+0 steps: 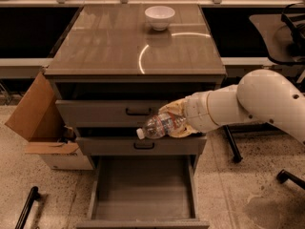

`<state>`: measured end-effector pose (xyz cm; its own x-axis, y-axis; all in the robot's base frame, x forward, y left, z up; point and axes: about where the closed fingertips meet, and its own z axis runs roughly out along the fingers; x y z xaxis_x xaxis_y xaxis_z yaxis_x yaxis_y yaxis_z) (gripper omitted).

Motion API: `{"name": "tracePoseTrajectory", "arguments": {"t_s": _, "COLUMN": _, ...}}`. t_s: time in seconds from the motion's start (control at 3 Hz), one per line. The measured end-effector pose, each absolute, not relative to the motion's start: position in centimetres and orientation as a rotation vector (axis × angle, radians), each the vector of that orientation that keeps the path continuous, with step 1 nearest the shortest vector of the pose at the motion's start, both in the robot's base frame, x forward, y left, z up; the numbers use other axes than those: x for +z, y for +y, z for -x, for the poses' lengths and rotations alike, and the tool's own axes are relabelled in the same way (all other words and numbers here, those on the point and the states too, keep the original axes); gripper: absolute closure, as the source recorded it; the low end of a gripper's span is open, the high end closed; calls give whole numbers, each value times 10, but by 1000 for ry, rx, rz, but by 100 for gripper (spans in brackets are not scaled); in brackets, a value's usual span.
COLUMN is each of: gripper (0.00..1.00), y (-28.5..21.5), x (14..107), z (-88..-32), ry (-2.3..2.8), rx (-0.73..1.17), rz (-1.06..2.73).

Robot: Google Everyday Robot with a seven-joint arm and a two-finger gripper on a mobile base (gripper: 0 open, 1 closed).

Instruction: Pick water bottle from bottom drawer and place on counter

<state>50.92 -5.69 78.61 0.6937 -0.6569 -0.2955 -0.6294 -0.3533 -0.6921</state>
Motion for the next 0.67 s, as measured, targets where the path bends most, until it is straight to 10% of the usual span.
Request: {"name": "tracePoseTrajectory", "arguments": {"t_s": 0.67, "gripper": 100, "y": -64, "x": 814, "z": -528, "ry": 1008, "rx": -16, "rz": 2011}}
